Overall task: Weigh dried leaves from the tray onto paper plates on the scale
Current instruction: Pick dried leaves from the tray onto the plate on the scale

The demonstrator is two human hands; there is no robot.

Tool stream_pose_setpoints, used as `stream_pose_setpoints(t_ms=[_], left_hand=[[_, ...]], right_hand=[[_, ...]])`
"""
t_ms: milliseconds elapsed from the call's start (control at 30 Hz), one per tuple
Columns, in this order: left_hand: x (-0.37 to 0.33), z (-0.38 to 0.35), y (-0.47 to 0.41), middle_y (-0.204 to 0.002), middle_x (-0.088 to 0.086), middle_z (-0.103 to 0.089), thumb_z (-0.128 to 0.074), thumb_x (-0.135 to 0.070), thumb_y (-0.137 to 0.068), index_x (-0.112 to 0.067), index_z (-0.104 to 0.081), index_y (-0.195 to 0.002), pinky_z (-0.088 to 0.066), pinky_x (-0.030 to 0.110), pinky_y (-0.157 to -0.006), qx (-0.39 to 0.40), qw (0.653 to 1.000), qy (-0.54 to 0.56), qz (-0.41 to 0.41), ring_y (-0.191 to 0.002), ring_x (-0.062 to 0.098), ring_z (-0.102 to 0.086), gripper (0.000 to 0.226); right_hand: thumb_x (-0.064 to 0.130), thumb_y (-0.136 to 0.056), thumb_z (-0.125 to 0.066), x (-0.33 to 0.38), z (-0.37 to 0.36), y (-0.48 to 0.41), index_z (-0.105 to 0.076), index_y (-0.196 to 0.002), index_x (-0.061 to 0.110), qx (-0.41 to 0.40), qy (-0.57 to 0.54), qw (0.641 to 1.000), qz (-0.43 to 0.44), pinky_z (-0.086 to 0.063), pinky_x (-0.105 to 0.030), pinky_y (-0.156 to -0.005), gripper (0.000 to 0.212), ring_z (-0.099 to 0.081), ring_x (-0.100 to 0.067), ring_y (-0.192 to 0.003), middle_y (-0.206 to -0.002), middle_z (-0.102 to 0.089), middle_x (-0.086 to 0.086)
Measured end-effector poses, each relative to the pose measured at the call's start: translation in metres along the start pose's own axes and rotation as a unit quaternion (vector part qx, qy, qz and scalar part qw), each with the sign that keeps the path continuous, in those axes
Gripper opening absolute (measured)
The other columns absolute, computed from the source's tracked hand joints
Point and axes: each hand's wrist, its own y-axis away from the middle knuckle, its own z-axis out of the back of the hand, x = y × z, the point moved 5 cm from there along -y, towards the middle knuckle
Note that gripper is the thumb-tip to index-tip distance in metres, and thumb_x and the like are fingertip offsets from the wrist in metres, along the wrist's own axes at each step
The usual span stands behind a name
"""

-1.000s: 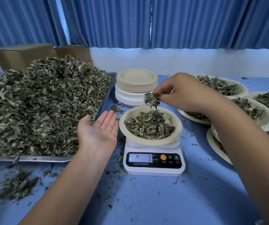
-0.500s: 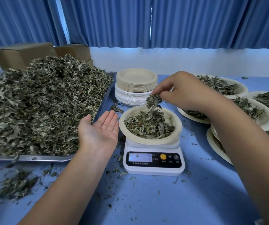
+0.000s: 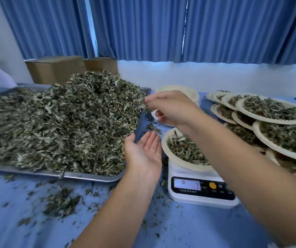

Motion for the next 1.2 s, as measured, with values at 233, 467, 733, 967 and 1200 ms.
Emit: stream_pose_setpoints(t_ms=[233,467,733,967,1200], left_hand=[[-0.008,0.000,-0.003,-0.127,0.019,-0.056,-0.034,-0.042,-0.100,0.003,-0.054,-0.121,-0.032,0.038,-0.112,0.002,0.999,0.039,0.004,-0.125,0.026,-0.050,0.054],[-0.003,-0.001,-0.002,-0.132,0.020,-0.054,-0.035,-0.036,-0.100,0.004,-0.051,-0.125,-0.036,0.037,-0.109,-0.001,0.999,0.012,0.031,-0.127,0.028,-0.049,0.050],[0.001,-0.002,0.000,-0.131,0.017,-0.054,-0.038,-0.031,-0.100,0.003,-0.050,-0.128,-0.041,0.035,-0.103,0.008,0.999,-0.033,0.028,-0.123,0.027,-0.051,0.046],[0.011,0.001,-0.004,-0.093,0.009,-0.066,-0.048,-0.004,-0.096,-0.001,-0.057,-0.090,-0.051,0.028,-0.069,0.006,0.985,-0.173,0.009,-0.086,0.018,-0.064,0.011],[0.007,0.003,-0.005,-0.086,0.009,-0.067,-0.055,0.007,-0.088,-0.003,-0.060,-0.106,-0.056,0.021,-0.053,0.010,0.974,-0.224,-0.026,-0.074,0.016,-0.065,0.021]], right_hand=[[0.016,-0.092,-0.061,0.006,-0.079,-0.015,-0.057,-0.131,0.019,0.141,0.080,0.987,-0.004,-0.058,-0.034,-0.084,0.040,-0.067,-0.020,-0.099,-0.104,-0.066,-0.007],[0.008,-0.091,-0.058,-0.005,-0.013,0.012,-0.072,-0.090,0.026,0.055,0.109,0.992,0.014,-0.057,-0.034,-0.087,0.023,-0.064,-0.014,-0.085,-0.094,-0.070,-0.002],[0.014,-0.089,-0.063,-0.030,0.076,0.046,-0.074,-0.095,0.026,-0.082,0.170,0.982,-0.007,-0.052,-0.016,-0.070,0.018,-0.066,-0.009,-0.078,-0.088,-0.072,0.006],[0.009,-0.088,-0.058,-0.050,0.123,0.053,-0.073,-0.097,0.023,-0.141,0.285,0.948,-0.016,-0.043,-0.019,-0.064,0.022,-0.062,-0.011,-0.077,-0.087,-0.068,0.005],[0.015,-0.086,-0.055,-0.073,0.138,0.061,-0.069,-0.102,0.023,-0.092,0.352,0.926,-0.100,-0.033,-0.021,-0.050,0.023,-0.049,-0.006,-0.058,-0.081,-0.059,0.004]])
